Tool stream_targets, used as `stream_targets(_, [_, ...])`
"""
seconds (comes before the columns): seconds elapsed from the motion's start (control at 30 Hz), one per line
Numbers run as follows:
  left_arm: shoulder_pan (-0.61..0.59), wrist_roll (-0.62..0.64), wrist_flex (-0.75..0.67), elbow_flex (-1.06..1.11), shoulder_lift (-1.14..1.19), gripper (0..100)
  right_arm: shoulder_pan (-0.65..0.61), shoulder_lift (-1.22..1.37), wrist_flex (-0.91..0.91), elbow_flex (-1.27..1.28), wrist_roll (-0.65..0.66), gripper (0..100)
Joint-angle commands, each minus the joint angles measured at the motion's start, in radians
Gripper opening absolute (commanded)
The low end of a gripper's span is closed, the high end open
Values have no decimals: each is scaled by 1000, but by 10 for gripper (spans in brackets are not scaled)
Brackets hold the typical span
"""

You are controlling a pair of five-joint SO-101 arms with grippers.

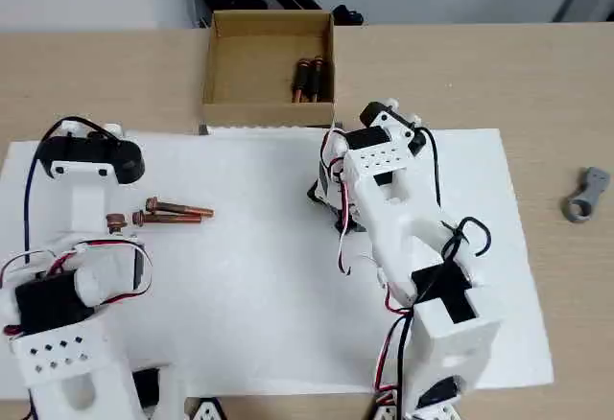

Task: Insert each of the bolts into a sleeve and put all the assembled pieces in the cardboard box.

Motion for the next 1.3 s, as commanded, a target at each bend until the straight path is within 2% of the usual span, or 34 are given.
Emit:
stream_targets(0.0, [-2, 0, -20, -5, -18, 6, -12, -5, 24, -2, 51, 3])
stream_targets(0.23, [-2, 3, -20, -7, -18, 6, -7, -13, 45, -38, 95, 9])
stream_targets(0.6, [-2, 6, -48, -116, -18, 6, -7, -13, 381, -381, 186, 9])
stream_targets(0.73, [-2, 6, -104, -122, -20, 6, -5, -54, 417, -423, 232, 9])
stream_targets(0.9, [-3, 8, -170, -114, -20, 6, -12, -209, 417, -423, 362, 9])
stream_targets(1.03, [-3, 11, -226, -114, -20, 6, -12, -366, 417, -422, 523, 9])
stream_targets(1.13, [5, 104, -249, -114, -20, 6, -12, -487, 417, -422, 651, 5])
stream_targets(1.27, [5, 224, -354, -113, -18, 6, -12, -636, 417, -422, 763, 5])
